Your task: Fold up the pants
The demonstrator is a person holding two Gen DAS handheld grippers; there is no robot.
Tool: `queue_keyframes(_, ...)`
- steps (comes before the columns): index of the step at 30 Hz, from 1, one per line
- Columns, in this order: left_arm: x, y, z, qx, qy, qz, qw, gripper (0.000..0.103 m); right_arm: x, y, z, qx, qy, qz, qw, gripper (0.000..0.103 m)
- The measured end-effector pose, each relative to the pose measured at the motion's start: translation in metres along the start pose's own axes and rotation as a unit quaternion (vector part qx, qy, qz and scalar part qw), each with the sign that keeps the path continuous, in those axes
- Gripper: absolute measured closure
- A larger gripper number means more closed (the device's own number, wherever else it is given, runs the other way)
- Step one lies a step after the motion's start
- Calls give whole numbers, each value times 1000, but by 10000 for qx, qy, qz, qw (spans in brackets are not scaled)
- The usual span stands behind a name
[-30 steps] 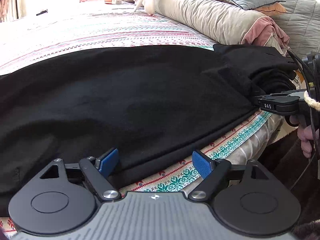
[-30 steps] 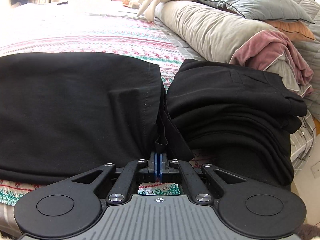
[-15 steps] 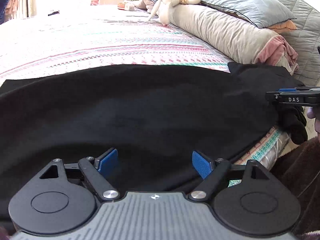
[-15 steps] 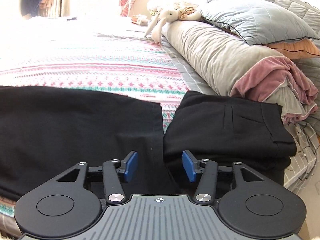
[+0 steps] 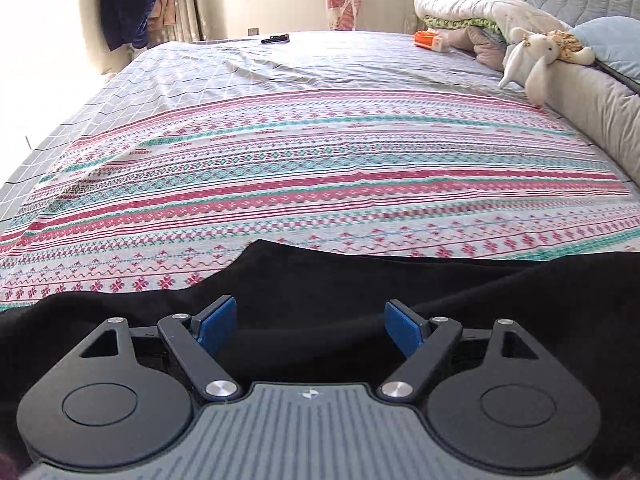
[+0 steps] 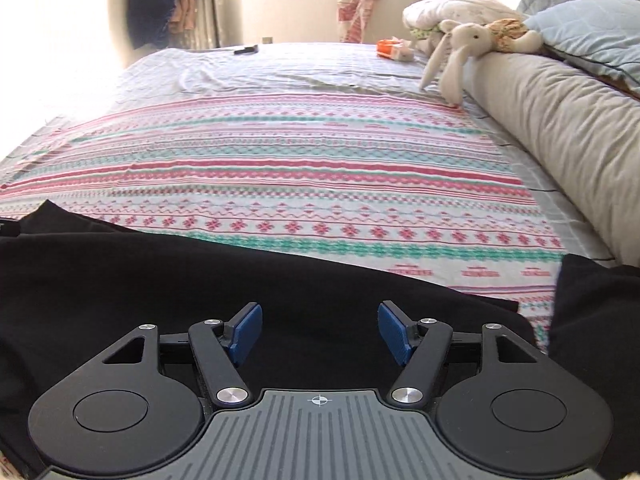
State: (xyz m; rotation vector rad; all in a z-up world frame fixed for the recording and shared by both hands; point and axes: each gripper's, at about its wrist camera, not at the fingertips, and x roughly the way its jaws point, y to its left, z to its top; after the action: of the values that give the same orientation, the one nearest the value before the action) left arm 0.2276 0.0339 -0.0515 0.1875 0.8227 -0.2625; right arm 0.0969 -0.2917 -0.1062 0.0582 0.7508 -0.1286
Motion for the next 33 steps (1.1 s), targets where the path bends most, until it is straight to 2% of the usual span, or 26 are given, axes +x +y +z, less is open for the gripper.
queue_keyframes(3,28,21,12,45,234,29,9997,2,24,18,8,-170,66,256,9995,38)
queue_keyframes(7,56,43,23,159,447,-237,9986,3,50,33,13,-208,139,386,9989,37)
queue_keyframes(9,69,50,29,128,574,-436,9973,7,59,37,12,-185,197,436,9987,37)
queue_keyframes(12,79,58,34,53,705,-777,9945,13,63,45,11,-380,203,384,9983,36)
queue_keyframes(16,86,55,43,354,847,-854,9921,19,62,48,12,-545,189,390,9976,36)
queue_keyframes(19,84,48,45,431,919,-923,9905,36,64,46,10,-532,183,372,9977,33)
queue_keyframes(20,84,45,45,431,948,-945,9901,46,64,46,10,-535,175,365,9978,32)
queue_keyframes(23,83,33,45,521,982,-833,9903,68,64,46,9,-547,157,326,9978,32)
queue_keyframes(24,81,28,44,569,945,-684,9915,70,63,46,9,-544,155,301,9979,32)
queue_keyframes(27,66,11,38,827,476,-182,9953,73,62,46,7,-575,129,238,9980,32)
queue_keyframes(30,51,12,35,566,-218,190,9980,73,60,48,6,-672,81,139,9976,31)
queue_keyframes(31,51,12,34,492,-317,287,9979,73,59,47,5,-687,73,127,9975,31)
queue_keyframes(33,63,11,32,508,-139,404,9978,73,59,45,5,-661,79,119,9977,30)
